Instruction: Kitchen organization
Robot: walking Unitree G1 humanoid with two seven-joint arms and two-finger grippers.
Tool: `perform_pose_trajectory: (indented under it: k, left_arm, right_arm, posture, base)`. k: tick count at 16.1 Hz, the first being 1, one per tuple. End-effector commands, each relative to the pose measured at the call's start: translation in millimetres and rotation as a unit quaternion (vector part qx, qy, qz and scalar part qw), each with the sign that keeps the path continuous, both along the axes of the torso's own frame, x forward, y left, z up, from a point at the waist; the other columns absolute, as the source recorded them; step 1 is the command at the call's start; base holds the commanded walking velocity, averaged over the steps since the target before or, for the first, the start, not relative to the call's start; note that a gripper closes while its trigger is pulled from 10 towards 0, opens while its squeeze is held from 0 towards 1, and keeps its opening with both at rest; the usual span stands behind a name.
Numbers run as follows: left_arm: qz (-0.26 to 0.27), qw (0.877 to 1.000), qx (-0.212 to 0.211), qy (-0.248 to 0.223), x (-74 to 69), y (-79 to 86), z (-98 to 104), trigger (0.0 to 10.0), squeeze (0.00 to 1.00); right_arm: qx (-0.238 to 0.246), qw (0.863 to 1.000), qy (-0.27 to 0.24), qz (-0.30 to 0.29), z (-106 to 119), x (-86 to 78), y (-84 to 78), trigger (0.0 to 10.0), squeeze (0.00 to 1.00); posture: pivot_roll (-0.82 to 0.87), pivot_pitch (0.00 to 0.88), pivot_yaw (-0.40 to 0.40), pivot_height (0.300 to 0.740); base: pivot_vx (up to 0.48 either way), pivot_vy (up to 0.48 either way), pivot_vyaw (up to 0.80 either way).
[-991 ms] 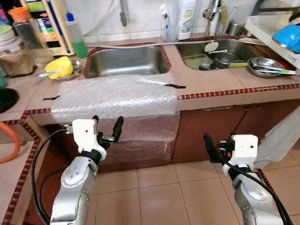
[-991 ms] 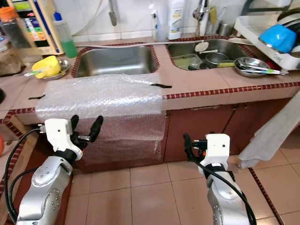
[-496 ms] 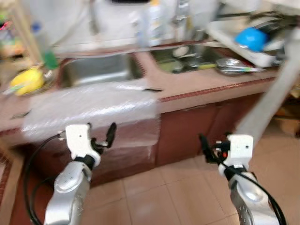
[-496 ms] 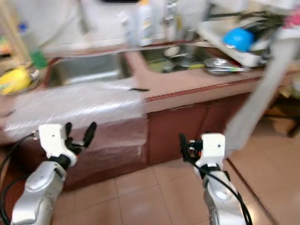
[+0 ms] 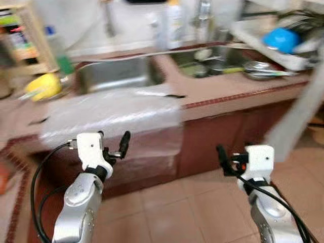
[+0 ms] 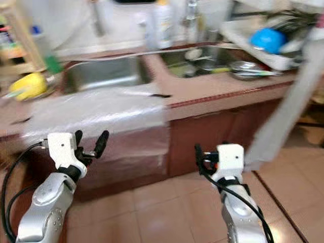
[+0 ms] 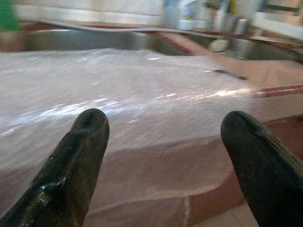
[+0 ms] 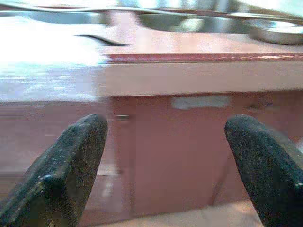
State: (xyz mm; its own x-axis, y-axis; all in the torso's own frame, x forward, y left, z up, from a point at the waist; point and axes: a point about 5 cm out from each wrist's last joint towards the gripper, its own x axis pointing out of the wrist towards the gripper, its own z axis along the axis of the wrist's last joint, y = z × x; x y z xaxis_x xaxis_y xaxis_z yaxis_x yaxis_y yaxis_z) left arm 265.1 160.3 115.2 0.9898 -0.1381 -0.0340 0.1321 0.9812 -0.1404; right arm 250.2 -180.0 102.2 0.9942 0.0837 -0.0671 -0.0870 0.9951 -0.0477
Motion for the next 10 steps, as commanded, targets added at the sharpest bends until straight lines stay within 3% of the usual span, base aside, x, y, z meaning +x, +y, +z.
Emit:
perform_pose_trajectory:
  k: [1, 9, 10]
  left_arm:
    - [0.007, 1.000, 0.010, -0.003, -1.1, 2.7, 2.4, 10.0, 0.00]
    - [0.009, 0.999, 0.033, -0.010, -3.5, 4.0, 3.4, 10.0, 0.00]
    - [0.003, 0.999, 0.029, -0.012, -3.1, 3.0, 4.7, 10.0, 0.00]
  right_arm:
    - [0.000, 1.000, -0.013, 0.007, 5.8, 1.0, 2.0, 10.0, 0.00]
    - [-0.002, 1.000, -0.020, 0.016, 9.2, -1.0, 2.6, 10.0, 0.00]
    - [0.008, 1.000, -0.021, 0.014, 10.6, -0.7, 2.3, 10.0, 0.00]
  posture:
    - [0.03, 0.000, 0.071, 0.740]
    - [0.03, 0.000, 0.072, 0.740]
    - [0.03, 0.000, 0.071, 0.740]
  base:
    - [0.000, 0.000, 0.80]
    - [0.000, 0.000, 0.79]
    - [0.000, 0.000, 0.00]
